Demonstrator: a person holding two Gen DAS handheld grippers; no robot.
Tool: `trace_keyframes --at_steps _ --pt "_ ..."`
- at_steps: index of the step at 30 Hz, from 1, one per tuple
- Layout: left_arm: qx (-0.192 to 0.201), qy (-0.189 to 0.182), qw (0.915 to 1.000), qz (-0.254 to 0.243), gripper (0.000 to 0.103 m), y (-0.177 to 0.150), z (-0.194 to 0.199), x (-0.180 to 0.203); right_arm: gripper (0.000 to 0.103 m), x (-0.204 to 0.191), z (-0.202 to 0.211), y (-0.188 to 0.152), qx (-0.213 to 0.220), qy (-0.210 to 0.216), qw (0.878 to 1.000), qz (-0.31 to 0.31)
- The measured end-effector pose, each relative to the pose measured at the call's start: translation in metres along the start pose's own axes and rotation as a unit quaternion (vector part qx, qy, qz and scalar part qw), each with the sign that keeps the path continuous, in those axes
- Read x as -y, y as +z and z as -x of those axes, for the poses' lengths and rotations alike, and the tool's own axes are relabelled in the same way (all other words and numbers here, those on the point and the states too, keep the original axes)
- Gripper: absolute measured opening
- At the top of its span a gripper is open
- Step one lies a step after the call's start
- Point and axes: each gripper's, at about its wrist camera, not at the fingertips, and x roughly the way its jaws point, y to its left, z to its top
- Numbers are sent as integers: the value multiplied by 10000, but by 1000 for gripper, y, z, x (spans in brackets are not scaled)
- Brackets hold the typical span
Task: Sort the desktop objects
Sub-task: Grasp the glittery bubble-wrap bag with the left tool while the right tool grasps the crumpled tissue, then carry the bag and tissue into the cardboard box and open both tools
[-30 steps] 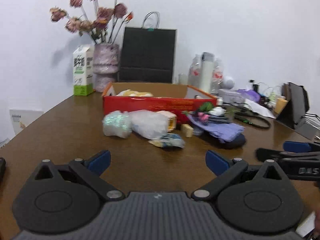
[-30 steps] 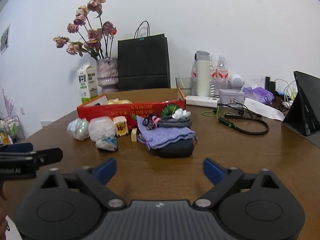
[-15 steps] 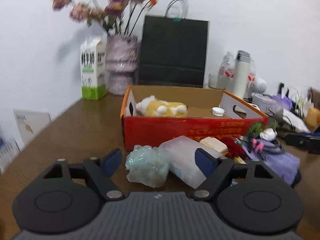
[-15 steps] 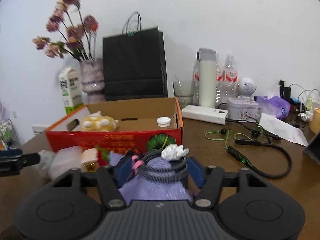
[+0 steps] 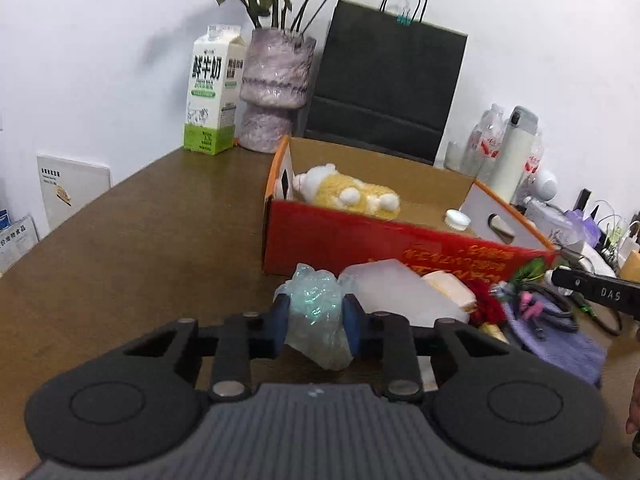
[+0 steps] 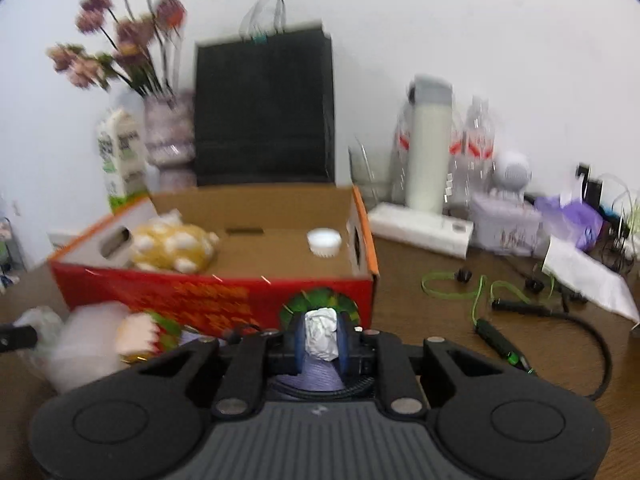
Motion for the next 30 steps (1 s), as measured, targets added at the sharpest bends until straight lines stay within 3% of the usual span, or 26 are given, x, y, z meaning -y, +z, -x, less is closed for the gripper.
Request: trace_keyframes --at_steps 5,9,19,30 --pt "426 -332 9984 -195 27 -2 56 26 16 -21 62 -7 314 554 9979 -88" --pt "482 -658 9959 -403 27 -14 90 48 16 -39 101 -30 309 866 9957 -73" --pt "479 -822 9932 -675 27 -53 132 68 16 -57 162 -88 -51 904 9959 -4" --pt "588 -870 9918 -732 27 -62 149 65 16 -55 188 -84 248 773 9967 64"
